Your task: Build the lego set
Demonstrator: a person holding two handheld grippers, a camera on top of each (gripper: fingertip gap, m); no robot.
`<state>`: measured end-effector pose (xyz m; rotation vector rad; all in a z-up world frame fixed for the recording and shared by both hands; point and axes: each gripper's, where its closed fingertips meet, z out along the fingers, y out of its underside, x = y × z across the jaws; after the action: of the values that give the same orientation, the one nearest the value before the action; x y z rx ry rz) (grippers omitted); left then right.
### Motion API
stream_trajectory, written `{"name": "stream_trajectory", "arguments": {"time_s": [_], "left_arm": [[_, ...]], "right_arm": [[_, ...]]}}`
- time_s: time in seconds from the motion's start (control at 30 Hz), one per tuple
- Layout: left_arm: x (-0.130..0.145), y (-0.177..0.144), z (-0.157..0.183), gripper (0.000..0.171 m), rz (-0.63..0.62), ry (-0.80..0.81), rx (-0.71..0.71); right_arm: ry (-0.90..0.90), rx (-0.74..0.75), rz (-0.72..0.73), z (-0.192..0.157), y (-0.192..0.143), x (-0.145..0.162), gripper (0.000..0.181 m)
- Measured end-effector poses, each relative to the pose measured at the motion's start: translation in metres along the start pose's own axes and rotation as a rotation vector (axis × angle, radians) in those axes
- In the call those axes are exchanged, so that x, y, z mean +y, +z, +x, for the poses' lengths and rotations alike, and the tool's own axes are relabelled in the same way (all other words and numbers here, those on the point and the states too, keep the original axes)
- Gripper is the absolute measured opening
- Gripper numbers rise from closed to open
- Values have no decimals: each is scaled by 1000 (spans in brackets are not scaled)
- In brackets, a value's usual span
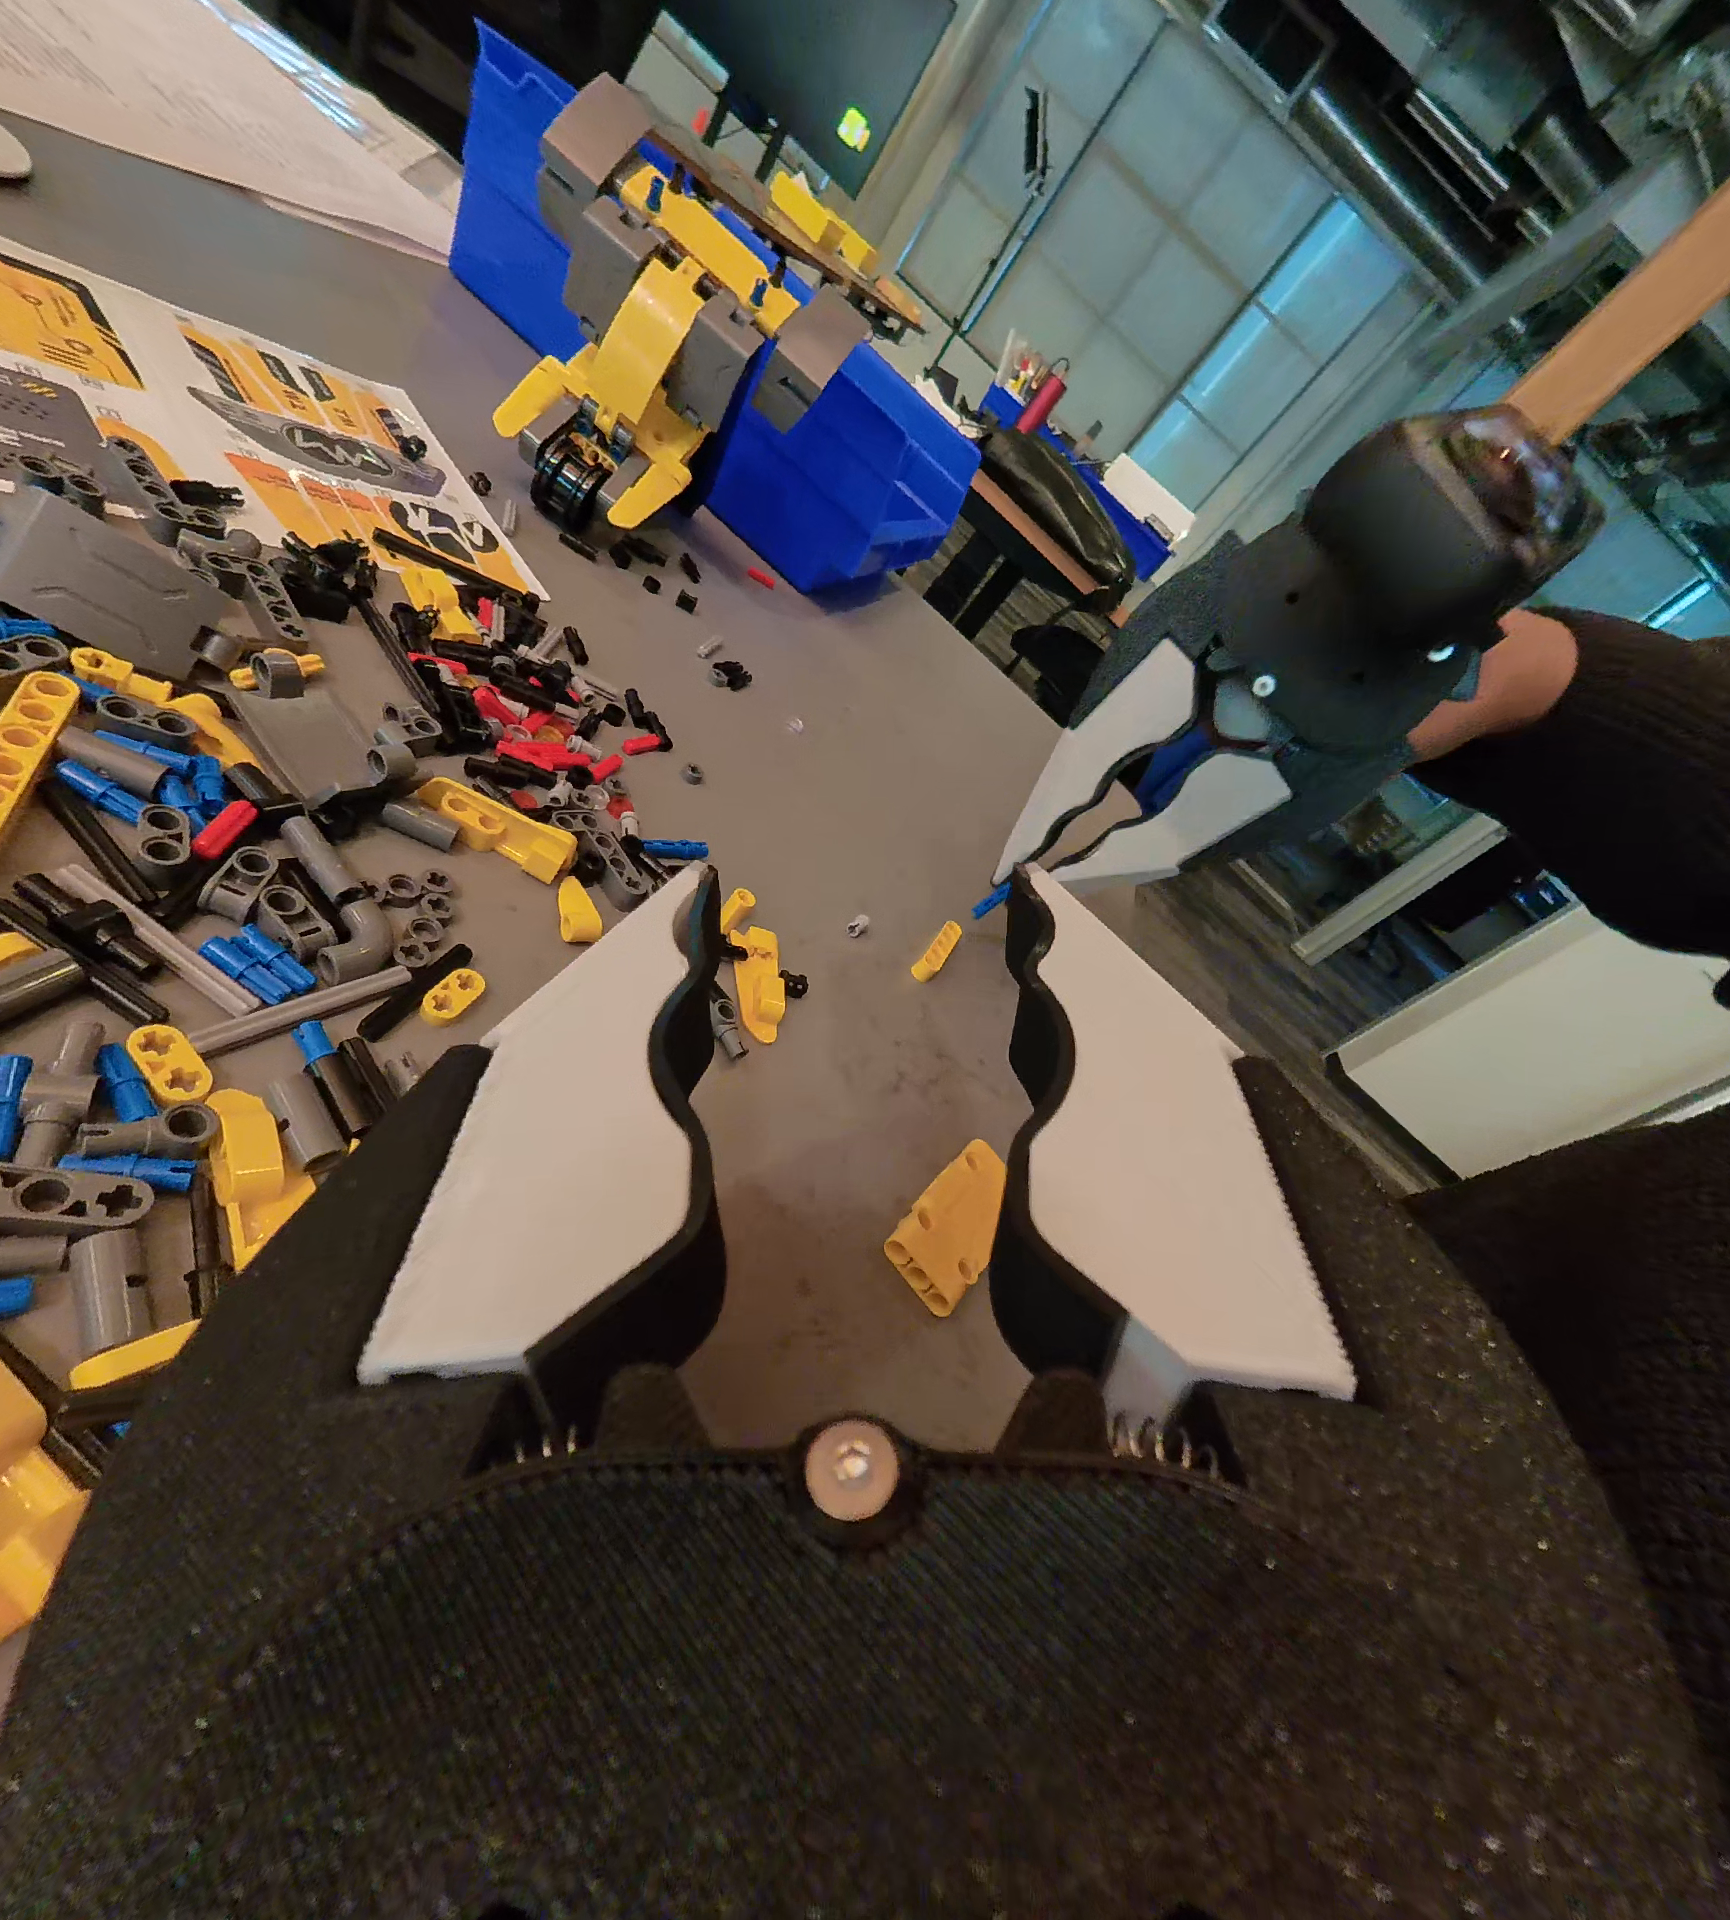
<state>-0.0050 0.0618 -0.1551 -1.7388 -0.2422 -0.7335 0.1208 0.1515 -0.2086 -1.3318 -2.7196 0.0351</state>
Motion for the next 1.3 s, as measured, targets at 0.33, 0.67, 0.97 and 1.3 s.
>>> {"name": "stream_trajectory", "arguments": {"time_s": [0.33,0.67,0.97,1.3], "left_arm": [[1,1,0,53,-9,-9,5],[2,1,0,53,-11,-13,8],[2,1,0,53,-11,-14,8],[2,1,0,53,-11,-18,11]], "right_arm": [[-48,-51,-62,2,10,-1,4],[-42,-74,-66,0,12,-2,4],[69,-140,-49,0,12,-3,4],[269,-218,-35,2,14,-3,4]]}}
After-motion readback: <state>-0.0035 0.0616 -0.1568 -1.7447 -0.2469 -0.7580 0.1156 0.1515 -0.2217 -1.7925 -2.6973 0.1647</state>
